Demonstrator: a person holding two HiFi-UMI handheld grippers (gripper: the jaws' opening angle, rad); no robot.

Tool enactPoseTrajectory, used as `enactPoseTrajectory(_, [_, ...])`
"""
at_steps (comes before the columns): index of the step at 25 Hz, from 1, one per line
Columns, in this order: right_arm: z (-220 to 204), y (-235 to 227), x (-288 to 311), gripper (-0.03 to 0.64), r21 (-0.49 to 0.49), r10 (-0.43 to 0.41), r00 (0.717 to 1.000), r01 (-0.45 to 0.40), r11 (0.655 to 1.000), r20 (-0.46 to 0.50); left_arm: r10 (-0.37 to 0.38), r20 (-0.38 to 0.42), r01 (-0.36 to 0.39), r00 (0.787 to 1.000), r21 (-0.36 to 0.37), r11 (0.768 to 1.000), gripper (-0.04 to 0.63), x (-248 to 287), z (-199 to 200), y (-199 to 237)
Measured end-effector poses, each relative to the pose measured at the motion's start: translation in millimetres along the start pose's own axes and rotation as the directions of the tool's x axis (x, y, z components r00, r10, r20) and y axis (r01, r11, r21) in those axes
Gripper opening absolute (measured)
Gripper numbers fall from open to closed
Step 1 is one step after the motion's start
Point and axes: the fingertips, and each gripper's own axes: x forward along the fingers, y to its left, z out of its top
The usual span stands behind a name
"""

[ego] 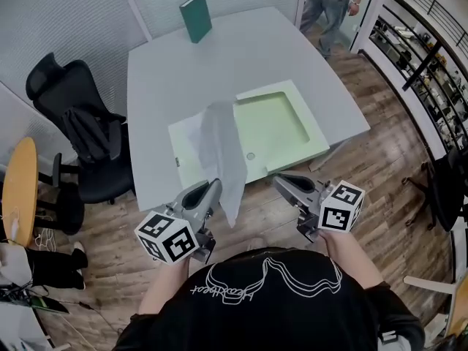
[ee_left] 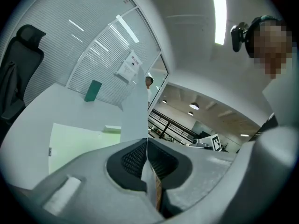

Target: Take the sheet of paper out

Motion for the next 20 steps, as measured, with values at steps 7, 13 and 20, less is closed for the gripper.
enactPoseTrajectory(7, [4.8, 15.2, -18.8, 0.008, -0.014, 0.009, 0.999, -0.009, 1.000, 0.037, 0.025, -0.013, -0.023, 1.000, 0.080, 0.996, 0.012, -2.9, -12.8, -28.0])
enactPoseTrajectory(13, [7.6, 37.5, -36.5, 0.008, -0.020, 0.027, 0.998, -0.026, 0.999, 0.053, 0.062, 0.003, -0.062, 0.998, 0.099, 0.993, 0.012, -15.8, -12.2, -51.1])
enactPoseTrajectory(20, [15.0, 64.7, -61.2, 0.008, -0.095, 0.032, 0.998, -0.028, 0.995, 0.045, 0.076, 0.016, -0.077, 0.997, 0.123, 0.989, 0.012, -28.2, -15.2, -83.2])
